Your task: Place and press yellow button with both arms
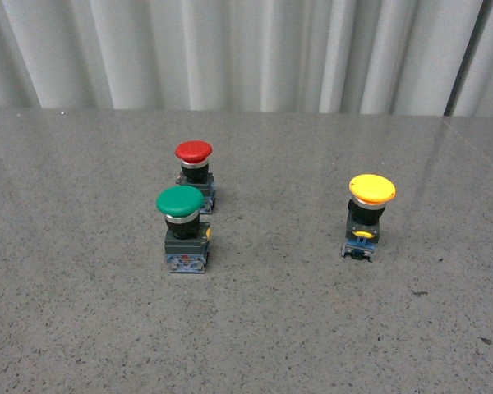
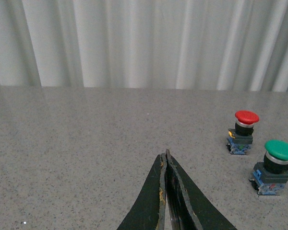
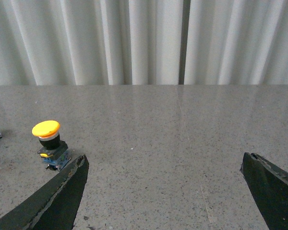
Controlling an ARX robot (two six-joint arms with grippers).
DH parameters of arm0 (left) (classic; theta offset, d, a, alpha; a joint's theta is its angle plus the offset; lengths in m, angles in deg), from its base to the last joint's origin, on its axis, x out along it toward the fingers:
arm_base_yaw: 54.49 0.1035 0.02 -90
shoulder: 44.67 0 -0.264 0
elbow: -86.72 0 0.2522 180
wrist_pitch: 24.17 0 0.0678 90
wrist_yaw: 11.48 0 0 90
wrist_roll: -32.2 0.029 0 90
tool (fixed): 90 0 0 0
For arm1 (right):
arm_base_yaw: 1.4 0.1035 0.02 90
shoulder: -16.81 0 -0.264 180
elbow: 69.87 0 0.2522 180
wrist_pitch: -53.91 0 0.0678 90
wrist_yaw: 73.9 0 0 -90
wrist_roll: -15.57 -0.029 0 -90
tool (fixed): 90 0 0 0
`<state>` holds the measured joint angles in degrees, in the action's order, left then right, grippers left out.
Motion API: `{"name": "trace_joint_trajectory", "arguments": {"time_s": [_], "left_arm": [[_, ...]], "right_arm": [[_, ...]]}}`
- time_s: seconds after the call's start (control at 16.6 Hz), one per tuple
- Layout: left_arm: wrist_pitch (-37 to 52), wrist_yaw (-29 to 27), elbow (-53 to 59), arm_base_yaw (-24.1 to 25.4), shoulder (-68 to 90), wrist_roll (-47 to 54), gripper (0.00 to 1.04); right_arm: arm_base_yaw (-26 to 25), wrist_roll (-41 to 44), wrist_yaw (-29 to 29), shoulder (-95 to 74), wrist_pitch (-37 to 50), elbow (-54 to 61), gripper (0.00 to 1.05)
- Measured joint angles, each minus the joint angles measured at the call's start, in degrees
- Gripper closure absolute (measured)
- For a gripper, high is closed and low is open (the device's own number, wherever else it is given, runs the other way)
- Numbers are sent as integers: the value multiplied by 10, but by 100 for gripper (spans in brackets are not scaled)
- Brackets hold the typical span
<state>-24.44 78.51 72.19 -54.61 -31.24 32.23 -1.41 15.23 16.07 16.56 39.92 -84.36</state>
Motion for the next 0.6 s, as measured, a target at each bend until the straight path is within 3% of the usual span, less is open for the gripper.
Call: {"name": "trace_joint_trajectory", "arguments": {"time_s": [0.24, 0.36, 0.6], "left_arm": [[-35, 0, 0, 0, -35, 0, 103], [-143, 0, 0, 0, -112, 0, 103], [-135, 0, -1, 0, -128, 0, 103]], "right_arm": [[0, 0, 0, 0, 0, 0, 7], [0, 0, 0, 0, 0, 0, 7], [0, 0, 0, 0, 0, 0, 7]]}}
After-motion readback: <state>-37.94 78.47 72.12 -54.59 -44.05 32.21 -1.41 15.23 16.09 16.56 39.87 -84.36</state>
